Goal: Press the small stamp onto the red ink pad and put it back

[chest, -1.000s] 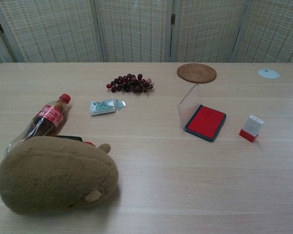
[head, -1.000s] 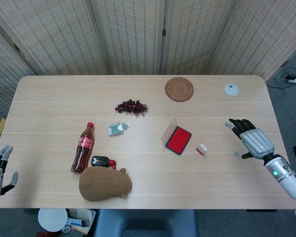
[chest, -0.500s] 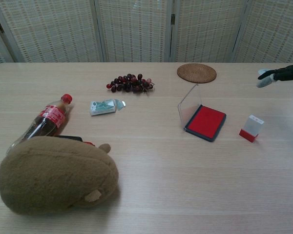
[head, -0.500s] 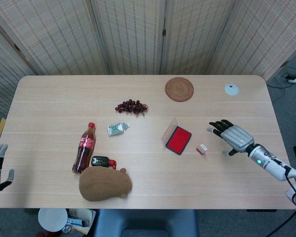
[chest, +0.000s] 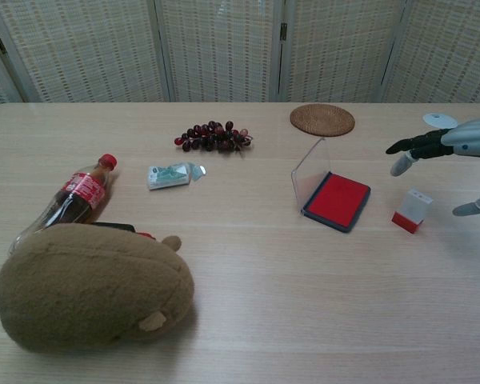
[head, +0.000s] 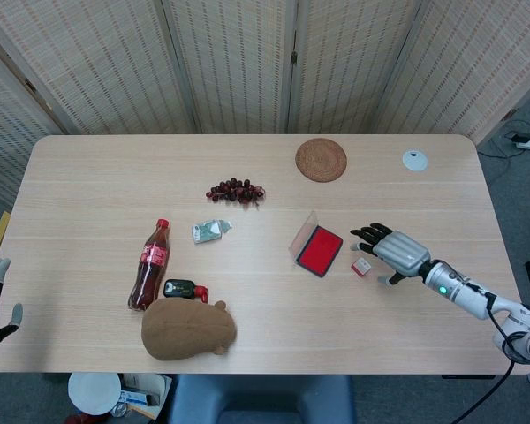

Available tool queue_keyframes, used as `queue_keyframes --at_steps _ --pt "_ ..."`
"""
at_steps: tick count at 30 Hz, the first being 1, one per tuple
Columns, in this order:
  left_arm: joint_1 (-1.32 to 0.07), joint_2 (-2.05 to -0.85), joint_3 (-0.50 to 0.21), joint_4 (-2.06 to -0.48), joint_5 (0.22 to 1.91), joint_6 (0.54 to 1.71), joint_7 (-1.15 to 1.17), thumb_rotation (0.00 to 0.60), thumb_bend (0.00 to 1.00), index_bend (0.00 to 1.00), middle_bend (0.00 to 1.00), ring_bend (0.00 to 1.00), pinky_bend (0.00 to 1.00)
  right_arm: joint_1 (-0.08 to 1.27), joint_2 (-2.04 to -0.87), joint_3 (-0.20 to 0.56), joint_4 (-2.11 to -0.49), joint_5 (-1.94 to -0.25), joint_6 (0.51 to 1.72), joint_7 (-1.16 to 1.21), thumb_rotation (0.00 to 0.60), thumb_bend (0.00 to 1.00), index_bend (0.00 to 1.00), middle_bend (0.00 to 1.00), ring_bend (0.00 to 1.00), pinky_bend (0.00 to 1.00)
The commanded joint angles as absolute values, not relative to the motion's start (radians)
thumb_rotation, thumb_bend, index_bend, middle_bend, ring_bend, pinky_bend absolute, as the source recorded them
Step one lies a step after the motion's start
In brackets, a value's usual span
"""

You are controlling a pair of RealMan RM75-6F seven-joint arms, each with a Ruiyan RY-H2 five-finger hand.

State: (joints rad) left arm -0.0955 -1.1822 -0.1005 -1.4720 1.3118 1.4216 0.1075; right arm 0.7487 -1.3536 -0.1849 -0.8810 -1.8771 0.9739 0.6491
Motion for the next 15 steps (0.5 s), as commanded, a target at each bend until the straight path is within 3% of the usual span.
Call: queue_keyframes --at_steps 1,15 --pt "-0.095 -1.181 -0.101 -1.472 1.311 1.422 0.104 0.600 0.43 0.00 0.00 0.00 0.00 0.755 -1.363 -0.191 -0.873 -1.871 0.967 0.653 0.600 0.24 0.20 0.03 0.00 0.00" --pt "-0.094 -1.172 -0.104 -1.465 1.306 1.409 0.070 0.600 0.43 0.00 0.00 0.00 0.00 0.778 -1.411 -0.216 -0.828 -1.846 0.950 0.660 0.600 0.28 0.25 0.03 0.00 0.00"
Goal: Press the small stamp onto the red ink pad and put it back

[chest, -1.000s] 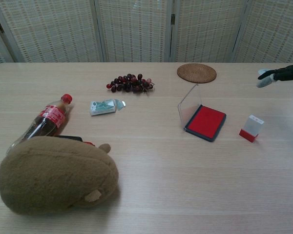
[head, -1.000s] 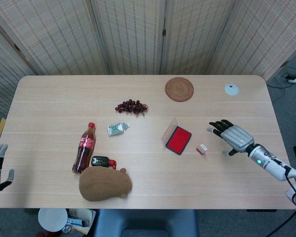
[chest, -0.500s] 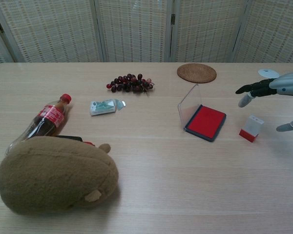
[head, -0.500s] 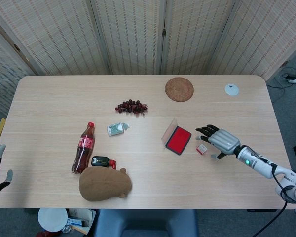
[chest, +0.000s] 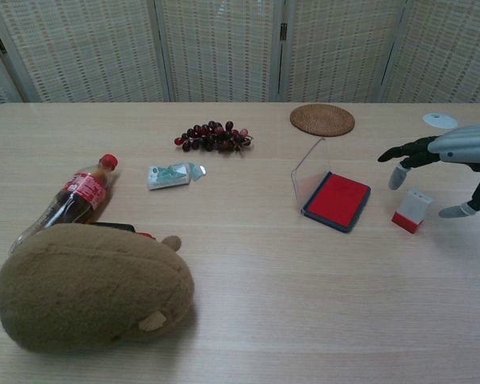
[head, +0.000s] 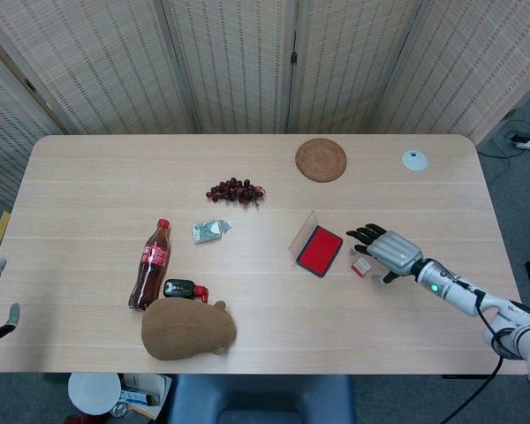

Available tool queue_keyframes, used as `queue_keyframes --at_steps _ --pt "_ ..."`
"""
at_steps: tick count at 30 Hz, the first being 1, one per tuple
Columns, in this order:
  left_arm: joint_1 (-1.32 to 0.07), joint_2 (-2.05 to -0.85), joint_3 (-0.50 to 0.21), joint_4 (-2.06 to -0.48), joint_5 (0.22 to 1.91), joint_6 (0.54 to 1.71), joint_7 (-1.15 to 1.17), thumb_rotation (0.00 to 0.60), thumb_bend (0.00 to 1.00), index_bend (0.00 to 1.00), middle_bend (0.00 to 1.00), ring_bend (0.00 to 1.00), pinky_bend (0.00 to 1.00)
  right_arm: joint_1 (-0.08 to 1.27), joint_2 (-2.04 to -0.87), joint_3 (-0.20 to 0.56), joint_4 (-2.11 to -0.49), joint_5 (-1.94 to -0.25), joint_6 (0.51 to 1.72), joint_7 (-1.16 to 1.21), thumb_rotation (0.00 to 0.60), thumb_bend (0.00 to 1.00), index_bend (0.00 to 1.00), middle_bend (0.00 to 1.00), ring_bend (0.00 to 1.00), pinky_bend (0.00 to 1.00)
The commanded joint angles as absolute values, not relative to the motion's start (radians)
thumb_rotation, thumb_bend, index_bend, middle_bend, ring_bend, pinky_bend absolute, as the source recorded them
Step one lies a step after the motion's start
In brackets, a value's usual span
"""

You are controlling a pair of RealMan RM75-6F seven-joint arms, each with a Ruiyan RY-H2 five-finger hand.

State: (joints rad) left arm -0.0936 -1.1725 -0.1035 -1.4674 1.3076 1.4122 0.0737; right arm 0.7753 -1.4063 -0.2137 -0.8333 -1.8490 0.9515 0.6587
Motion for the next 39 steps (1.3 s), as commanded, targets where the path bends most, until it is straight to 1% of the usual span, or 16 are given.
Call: queue_keyframes --at_steps 1,11,22,31,35,39 --pt "-0.095 -1.171 -0.105 -1.464 1.304 1.407 0.068 0.600 0.43 0.00 0.00 0.00 0.00 0.781 -1.414 -0.217 -0.824 -1.844 0.948 0.662 0.600 0.28 0.25 0.03 0.00 0.00" --pt "-0.100 -1.169 -0.108 -1.452 1.293 1.384 0.044 0.600 0.43 0.00 0.00 0.00 0.00 0.800 -1.444 -0.226 -0.791 -1.828 0.926 0.671 0.600 0.30 0.28 0.04 0.00 0.00" --pt "-0.101 -1.168 -0.109 -1.443 1.294 1.380 0.027 0.600 0.43 0.00 0.00 0.00 0.00 0.803 -1.454 -0.229 -0.789 -1.812 0.934 0.644 0.600 0.37 0.41 0.07 0.00 0.00" --pt "-0.101 -1.171 -0.108 -1.441 1.301 1.386 0.023 0.600 0.43 0.00 0.00 0.00 0.00 0.793 -1.439 -0.206 -0.822 -1.783 0.964 0.603 0.600 0.42 0.52 0.12 0.00 0.00" --pt "-0.102 -1.170 -0.108 -1.441 1.304 1.384 0.017 0.600 0.43 0.00 0.00 0.00 0.00 0.799 -1.436 -0.187 -0.835 -1.766 0.970 0.602 0.600 0.42 0.55 0.12 0.00 0.00" --pt "-0.103 -1.166 -0.108 -1.441 1.307 1.381 0.005 0.600 0.43 0.00 0.00 0.00 0.00 0.818 -1.439 -0.170 -0.844 -1.749 0.943 0.603 0.600 0.42 0.56 0.12 0.00 0.00"
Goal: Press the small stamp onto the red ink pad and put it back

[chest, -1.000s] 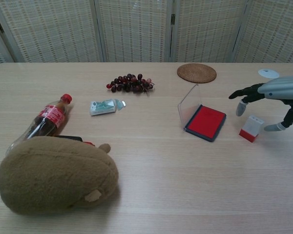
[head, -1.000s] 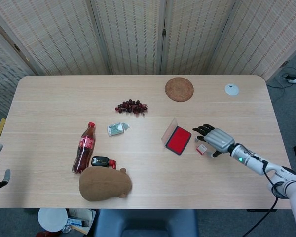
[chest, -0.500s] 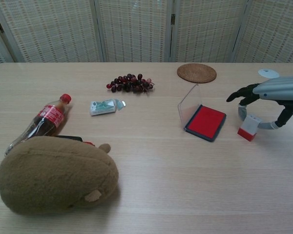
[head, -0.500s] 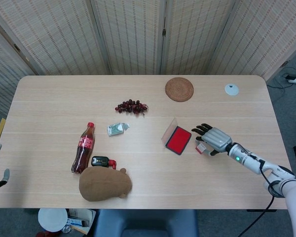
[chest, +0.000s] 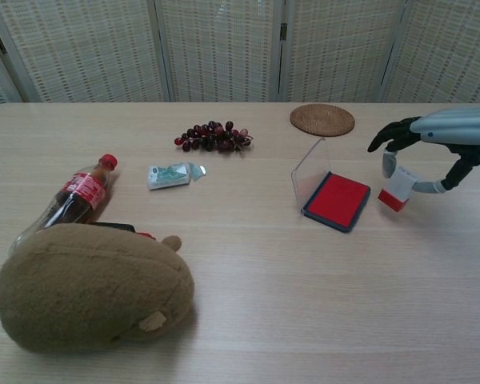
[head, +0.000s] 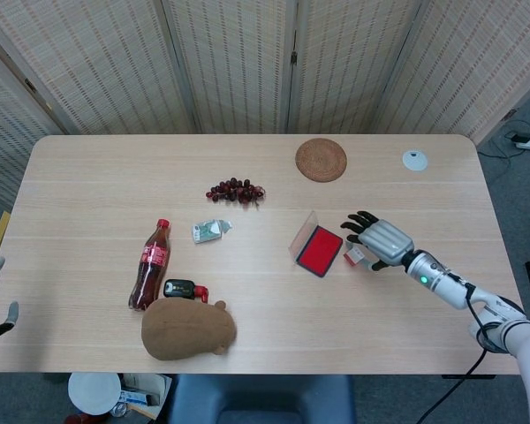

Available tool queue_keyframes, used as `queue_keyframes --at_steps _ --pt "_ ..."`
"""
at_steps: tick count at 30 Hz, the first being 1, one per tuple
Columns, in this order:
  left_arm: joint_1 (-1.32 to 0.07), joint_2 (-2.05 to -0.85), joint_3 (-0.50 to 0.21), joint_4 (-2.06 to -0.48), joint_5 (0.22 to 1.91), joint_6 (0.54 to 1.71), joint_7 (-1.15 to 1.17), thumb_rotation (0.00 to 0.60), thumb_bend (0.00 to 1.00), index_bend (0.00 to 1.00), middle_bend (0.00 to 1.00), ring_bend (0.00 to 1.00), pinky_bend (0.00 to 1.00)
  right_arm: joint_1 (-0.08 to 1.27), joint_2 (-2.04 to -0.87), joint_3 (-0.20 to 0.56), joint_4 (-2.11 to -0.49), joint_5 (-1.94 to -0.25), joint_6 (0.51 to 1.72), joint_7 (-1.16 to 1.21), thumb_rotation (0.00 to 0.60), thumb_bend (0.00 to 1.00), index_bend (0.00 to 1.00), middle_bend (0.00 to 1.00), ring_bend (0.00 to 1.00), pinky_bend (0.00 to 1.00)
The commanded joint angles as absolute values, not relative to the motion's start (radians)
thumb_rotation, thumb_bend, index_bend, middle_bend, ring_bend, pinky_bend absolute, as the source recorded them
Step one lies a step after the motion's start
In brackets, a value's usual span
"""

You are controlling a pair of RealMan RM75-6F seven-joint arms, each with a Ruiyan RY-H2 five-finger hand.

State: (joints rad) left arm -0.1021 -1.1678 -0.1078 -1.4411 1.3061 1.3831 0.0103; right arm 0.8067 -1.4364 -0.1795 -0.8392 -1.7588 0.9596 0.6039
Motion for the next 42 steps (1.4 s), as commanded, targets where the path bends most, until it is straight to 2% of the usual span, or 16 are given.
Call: queue_keyframes --at_steps 1,19,42 --pt "-0.103 -1.165 -0.108 -1.441 1.308 1.380 0.002 0.600 0.43 0.00 0.00 0.00 0.00 0.823 -1.441 -0.166 -0.846 -1.745 0.935 0.604 0.600 0.42 0.56 0.12 0.00 0.00" --pt "-0.096 -1.136 -0.103 -1.438 1.336 1.386 -0.093 0.600 0.43 0.00 0.00 0.00 0.00 0.930 -1.534 -0.099 -0.825 -1.690 0.800 0.570 0.600 0.41 0.57 0.12 0.00 0.00" --pt "-0.088 -1.129 -0.098 -1.446 1.355 1.406 -0.101 0.600 0.43 0.00 0.00 0.00 0.00 0.939 -1.529 -0.104 -0.874 -1.665 0.766 0.488 0.600 0.41 0.57 0.12 0.00 0.00"
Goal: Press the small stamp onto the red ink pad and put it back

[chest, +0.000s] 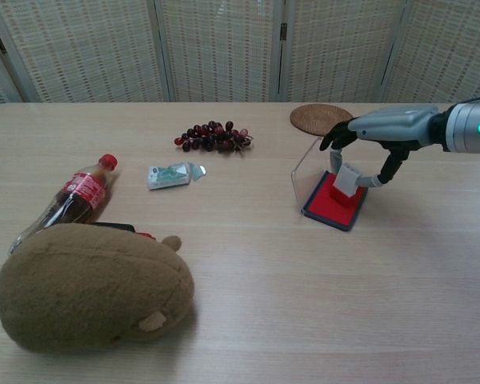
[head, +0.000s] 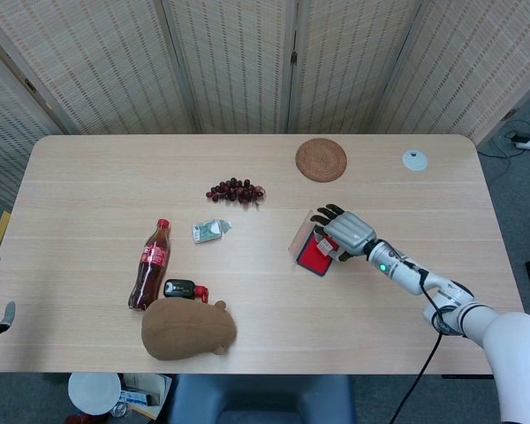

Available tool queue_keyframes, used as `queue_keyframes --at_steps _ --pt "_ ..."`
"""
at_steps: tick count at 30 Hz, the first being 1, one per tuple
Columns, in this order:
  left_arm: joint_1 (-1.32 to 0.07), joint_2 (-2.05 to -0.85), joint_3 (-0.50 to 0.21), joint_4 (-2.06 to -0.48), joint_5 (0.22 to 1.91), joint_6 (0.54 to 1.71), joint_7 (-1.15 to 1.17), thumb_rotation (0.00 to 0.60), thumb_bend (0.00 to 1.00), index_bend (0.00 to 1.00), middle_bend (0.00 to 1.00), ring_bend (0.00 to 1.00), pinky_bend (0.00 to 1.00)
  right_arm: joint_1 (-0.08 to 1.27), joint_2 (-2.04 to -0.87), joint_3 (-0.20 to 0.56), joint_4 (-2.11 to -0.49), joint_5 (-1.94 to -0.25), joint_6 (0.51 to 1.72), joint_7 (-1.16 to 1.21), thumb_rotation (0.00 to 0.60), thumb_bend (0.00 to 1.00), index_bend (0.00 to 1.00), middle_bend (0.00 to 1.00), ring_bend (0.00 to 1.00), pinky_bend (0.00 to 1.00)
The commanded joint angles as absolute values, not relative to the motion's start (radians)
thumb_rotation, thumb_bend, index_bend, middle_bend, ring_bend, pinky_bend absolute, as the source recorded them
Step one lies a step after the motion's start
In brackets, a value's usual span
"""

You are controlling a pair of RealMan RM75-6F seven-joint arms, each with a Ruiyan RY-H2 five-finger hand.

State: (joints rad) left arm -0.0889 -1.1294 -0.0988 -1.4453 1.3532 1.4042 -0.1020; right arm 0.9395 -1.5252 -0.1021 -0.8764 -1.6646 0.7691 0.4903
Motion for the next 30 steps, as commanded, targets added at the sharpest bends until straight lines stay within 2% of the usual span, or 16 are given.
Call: queue_keyframes --at_steps 1,16,30 --pt "-0.087 -1.129 -0.098 -1.447 1.356 1.409 -0.101 0.600 0.43 0.00 0.00 0.00 0.00 0.939 -1.535 -0.107 -0.870 -1.666 0.764 0.486 0.600 0.41 0.57 0.12 0.00 0.00" --pt "-0.083 -1.128 -0.098 -1.447 1.363 1.420 -0.104 0.600 0.43 0.00 0.00 0.00 0.00 0.929 -1.563 -0.121 -0.827 -1.671 0.778 0.496 0.600 0.41 0.57 0.12 0.00 0.00" --pt "-0.095 -1.143 -0.100 -1.449 1.345 1.400 -0.050 0.600 0.43 0.00 0.00 0.00 0.00 0.882 -1.381 -0.112 -1.031 -1.664 0.888 0.434 0.600 0.41 0.57 0.12 0.00 0.00"
